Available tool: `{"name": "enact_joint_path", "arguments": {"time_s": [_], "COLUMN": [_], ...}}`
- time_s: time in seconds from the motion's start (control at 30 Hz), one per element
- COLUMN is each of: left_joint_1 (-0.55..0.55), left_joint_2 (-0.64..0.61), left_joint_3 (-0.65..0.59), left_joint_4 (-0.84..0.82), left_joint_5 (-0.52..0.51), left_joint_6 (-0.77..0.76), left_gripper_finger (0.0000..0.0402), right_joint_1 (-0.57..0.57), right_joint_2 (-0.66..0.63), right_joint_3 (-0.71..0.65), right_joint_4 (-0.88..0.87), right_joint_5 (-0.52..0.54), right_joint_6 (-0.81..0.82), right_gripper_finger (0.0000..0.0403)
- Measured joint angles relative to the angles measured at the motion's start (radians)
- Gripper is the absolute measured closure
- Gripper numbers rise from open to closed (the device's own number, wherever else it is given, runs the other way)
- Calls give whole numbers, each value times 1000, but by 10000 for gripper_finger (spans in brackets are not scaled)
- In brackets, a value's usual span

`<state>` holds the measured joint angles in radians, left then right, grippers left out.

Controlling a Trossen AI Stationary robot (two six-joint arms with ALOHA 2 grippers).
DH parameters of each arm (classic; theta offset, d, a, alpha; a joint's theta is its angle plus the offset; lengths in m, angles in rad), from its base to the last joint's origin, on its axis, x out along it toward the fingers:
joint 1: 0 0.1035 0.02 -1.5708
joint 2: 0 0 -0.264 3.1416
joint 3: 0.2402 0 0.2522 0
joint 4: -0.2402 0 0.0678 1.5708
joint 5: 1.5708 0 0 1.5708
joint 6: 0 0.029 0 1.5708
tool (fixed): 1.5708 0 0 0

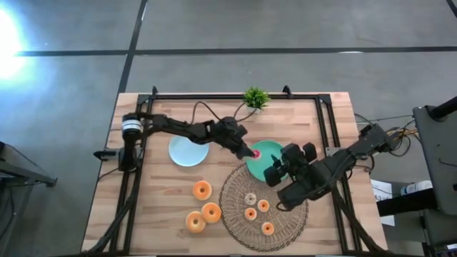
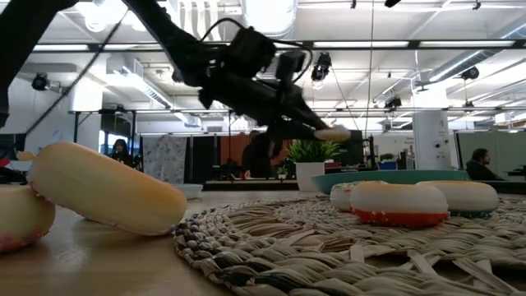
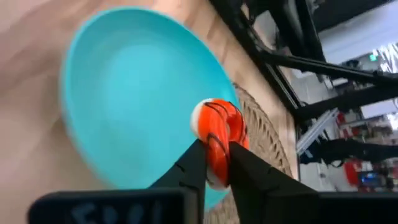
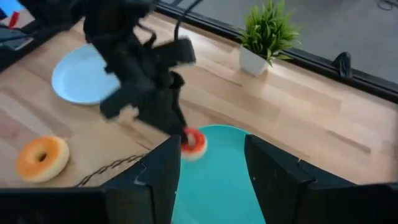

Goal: Pick & Place donuts
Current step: Put the small orange donut on the green plate, then put the small yellow donut on the green plate

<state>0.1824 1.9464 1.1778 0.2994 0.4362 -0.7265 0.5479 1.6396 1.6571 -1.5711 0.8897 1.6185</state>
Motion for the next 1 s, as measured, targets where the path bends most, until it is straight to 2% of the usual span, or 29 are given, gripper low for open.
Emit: {"name": "enact_joint_path", "arguments": {"time_s": [0.1, 0.2, 0.47, 0.7, 0.87, 1.0], "left_joint_1": [-15, -25, -39, -38, -38, -40], "left_joint_2": [33, 63, 155, 144, 79, 17], "left_joint_3": [71, 159, 324, 316, 307, 307], "left_joint_4": [-100, -233, -483, -551, -552, -600], "left_joint_5": [-30, -102, -194, -329, -405, -421], "left_joint_6": [67, 163, 306, 340, 375, 424], "left_gripper_finger": [329, 308, 301, 301, 301, 301], "right_joint_1": [-3, 0, -1, -1, 0, -1], "right_joint_2": [-6, -13, -8, -9, -9, -10], "right_joint_3": [-2, -2, -12, -20, -29, -31], "right_joint_4": [0, 0, -1, 0, 0, 0], "right_joint_5": [0, -1, -6, -4, 23, 26], "right_joint_6": [-1, -3, -56, -100, -110, -168], "right_gripper_finger": [234, 234, 234, 234, 234, 234]}}
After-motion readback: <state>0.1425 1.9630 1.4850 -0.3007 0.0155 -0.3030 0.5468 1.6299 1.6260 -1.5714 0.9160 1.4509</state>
